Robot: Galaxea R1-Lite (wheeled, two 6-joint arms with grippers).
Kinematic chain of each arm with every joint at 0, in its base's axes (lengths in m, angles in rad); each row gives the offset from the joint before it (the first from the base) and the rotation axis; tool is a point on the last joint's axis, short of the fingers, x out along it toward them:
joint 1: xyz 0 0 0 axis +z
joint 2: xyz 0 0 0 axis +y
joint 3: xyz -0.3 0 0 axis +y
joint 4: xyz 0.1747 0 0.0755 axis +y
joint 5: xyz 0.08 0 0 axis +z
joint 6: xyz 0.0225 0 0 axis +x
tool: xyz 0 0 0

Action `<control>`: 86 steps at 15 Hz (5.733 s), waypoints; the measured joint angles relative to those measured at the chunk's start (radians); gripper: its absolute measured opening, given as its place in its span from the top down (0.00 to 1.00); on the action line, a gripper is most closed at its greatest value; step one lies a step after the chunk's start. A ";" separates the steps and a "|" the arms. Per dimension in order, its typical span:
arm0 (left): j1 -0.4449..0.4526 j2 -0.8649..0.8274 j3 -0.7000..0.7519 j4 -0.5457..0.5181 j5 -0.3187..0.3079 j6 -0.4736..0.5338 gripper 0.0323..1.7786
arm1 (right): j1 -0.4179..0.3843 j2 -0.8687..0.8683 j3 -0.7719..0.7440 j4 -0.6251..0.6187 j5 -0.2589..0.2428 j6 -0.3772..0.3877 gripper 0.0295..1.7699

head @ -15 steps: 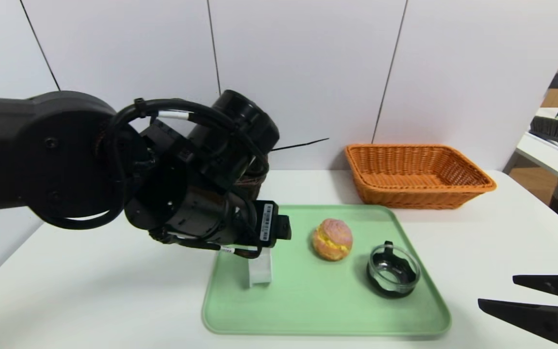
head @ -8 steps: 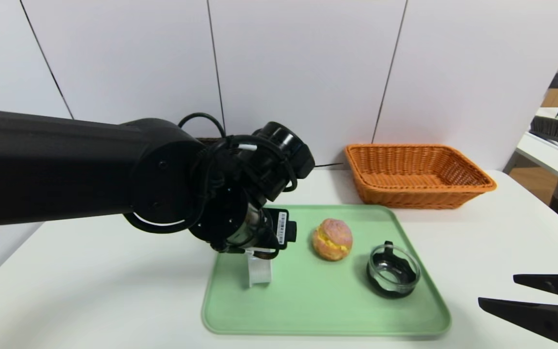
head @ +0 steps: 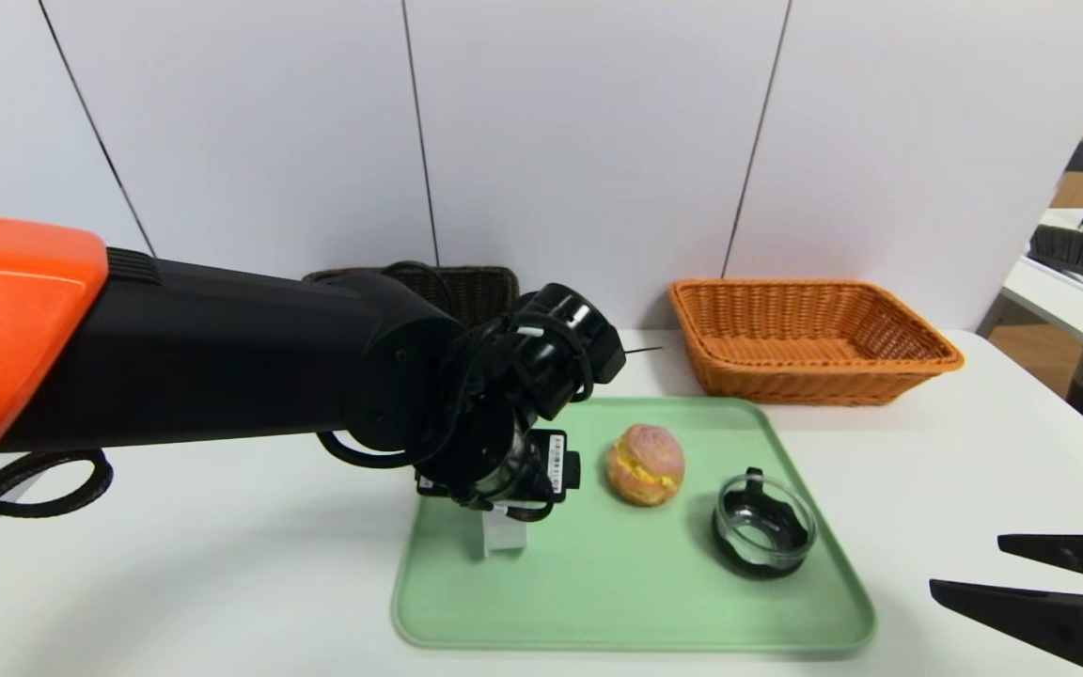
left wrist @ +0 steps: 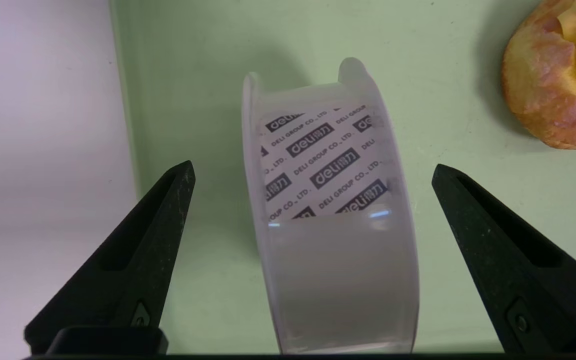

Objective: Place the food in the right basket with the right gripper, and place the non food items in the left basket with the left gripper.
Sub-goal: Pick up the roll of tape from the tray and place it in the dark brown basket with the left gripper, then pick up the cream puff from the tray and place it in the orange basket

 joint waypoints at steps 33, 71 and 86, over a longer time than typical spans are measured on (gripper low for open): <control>0.421 -0.054 -0.349 -0.091 -0.123 0.481 0.68 | -0.008 -0.019 0.022 -0.001 -0.004 0.006 0.04; 0.635 0.255 -0.440 -0.218 -0.167 0.544 0.25 | -0.024 -0.039 0.040 0.000 -0.003 0.008 0.04; 0.531 -0.038 -0.427 0.022 -0.167 0.543 0.07 | -0.023 -0.041 0.039 -0.001 0.000 0.007 0.04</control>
